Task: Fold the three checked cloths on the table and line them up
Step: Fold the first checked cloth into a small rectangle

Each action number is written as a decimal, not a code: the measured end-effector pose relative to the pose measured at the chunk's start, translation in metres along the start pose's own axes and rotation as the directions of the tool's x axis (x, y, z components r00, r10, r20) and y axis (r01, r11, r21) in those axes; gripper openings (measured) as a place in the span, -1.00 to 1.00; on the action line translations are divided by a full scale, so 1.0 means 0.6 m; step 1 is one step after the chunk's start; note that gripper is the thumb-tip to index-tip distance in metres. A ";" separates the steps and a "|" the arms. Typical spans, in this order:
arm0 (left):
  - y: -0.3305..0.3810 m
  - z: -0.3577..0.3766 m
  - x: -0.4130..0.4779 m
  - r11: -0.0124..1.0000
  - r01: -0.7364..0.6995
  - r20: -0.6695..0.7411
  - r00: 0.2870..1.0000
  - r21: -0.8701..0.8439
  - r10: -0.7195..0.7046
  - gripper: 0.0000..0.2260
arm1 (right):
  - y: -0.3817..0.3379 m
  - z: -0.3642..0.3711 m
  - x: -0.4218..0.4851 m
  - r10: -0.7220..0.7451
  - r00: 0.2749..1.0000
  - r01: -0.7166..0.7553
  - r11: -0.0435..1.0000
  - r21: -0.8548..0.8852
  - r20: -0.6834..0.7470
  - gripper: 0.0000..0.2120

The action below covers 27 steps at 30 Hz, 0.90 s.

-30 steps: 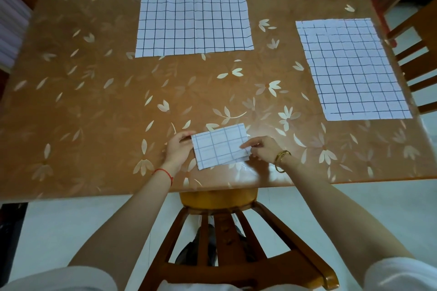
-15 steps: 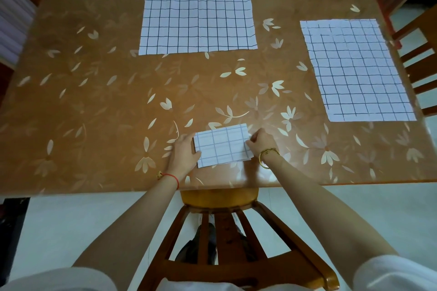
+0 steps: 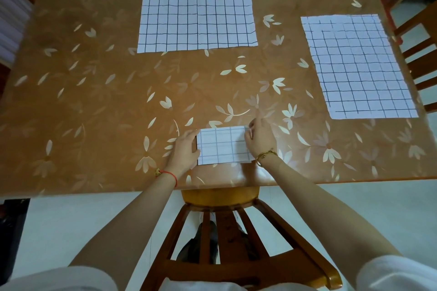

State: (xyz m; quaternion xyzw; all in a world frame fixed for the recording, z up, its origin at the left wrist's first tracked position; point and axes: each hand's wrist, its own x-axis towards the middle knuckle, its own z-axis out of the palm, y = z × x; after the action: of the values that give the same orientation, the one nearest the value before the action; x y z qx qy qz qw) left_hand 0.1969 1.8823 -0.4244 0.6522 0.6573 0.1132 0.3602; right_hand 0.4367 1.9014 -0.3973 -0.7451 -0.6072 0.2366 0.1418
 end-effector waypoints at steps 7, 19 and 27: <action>0.009 0.003 -0.009 0.973 -0.077 -0.034 0.996 0.216 0.086 -0.47 | -0.051 0.054 -0.011 -0.398 0.855 0.475 0.858 -0.195 0.331 -0.51; 0.015 0.012 -0.015 0.893 -0.055 0.046 0.998 0.447 0.039 -0.45 | -0.057 0.093 -0.019 -0.329 0.819 0.511 0.791 -0.336 0.471 -0.48; 0.014 0.010 -0.016 0.887 -0.044 0.056 0.998 0.459 0.020 -0.45 | 0.059 0.032 -0.028 -0.191 0.933 0.312 0.850 -0.425 0.305 -0.43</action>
State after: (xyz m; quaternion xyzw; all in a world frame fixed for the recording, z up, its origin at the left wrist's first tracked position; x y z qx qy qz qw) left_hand 0.2059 1.8723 -0.4203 0.7323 0.6454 -0.0559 0.2097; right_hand 0.4534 1.8758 -0.4283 -0.6344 -0.7519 0.1554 -0.0896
